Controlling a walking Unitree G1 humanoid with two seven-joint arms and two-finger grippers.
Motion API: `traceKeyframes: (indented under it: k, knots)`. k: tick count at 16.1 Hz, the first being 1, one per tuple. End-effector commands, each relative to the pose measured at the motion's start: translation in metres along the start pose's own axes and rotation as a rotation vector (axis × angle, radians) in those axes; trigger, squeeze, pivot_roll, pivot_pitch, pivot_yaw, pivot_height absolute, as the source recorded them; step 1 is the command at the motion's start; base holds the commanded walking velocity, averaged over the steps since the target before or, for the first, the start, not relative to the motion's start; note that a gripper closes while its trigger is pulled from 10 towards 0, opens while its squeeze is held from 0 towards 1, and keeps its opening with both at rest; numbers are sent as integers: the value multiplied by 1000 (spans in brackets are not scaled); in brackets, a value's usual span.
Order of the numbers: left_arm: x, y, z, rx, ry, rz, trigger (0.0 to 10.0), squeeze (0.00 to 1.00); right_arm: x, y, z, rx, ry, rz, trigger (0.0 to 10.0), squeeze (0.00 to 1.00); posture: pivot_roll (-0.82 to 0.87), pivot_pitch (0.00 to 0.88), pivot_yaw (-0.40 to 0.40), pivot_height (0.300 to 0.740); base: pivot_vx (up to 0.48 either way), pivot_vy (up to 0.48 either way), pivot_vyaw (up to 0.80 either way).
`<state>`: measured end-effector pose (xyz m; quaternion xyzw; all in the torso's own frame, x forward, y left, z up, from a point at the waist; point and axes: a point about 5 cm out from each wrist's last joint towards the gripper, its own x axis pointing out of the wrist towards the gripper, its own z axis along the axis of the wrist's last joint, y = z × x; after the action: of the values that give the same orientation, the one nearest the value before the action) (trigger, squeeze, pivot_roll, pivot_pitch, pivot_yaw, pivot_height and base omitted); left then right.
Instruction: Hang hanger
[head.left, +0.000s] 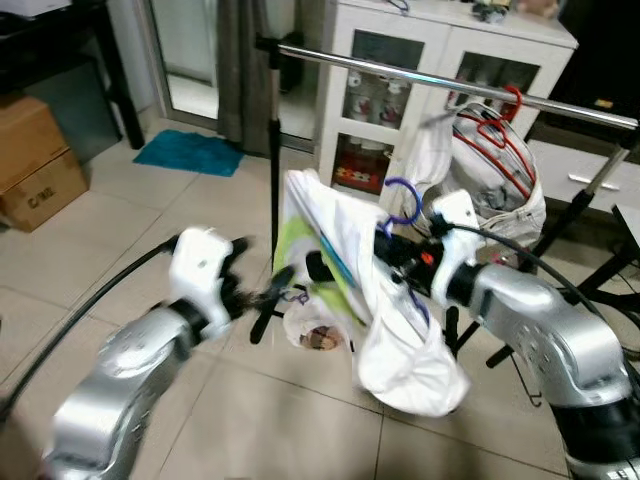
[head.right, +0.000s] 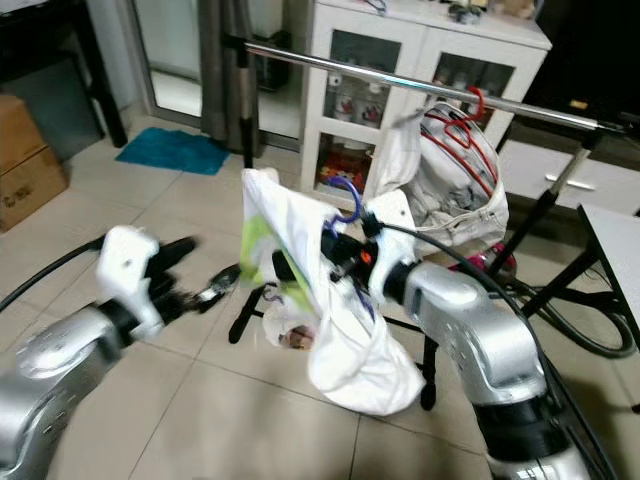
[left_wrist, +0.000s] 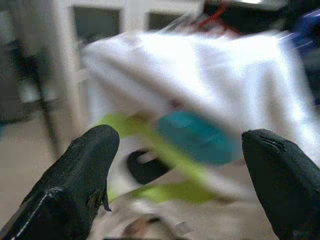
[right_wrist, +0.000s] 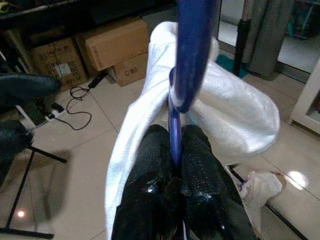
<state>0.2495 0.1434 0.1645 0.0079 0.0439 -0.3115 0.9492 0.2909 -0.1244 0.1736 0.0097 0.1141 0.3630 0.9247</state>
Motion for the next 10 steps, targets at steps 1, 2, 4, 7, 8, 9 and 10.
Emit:
traceKeyframes:
  k: [1,2,4,7,8,9,10]
  knots:
    - [3,-4,1,-35,-3,-52,10000,1000,0,-4,6,4,-12,-23,10000,0,97,0,-93,740,0,0,0]
    - [4,-1,-2,-26,14,-47,10000,1000,3,-2,9,15,-25,-14,10000,0,93,0,-90,740,0,0,0]
    - [0,17,-9,34,51,64,10000,1000,4,0,13,29,-46,5,10000,0,92,0,-89,740,0,0,0]
    - [-29,62,1,123,-26,326,10000,1000,-3,1,24,59,-108,93,10000,0,96,0,-90,740,0,0,0]
    - [-33,66,2,129,-41,335,10000,1000,-4,2,26,67,-118,119,10000,0,96,0,-90,740,0,0,0]
    - [-36,71,5,138,-54,351,10000,1000,-6,3,28,68,-125,143,10000,0,96,0,-90,740,0,0,0]
    - [-40,79,8,168,-59,366,10000,1000,-10,6,31,69,-138,197,10000,0,96,0,-90,740,0,0,0]
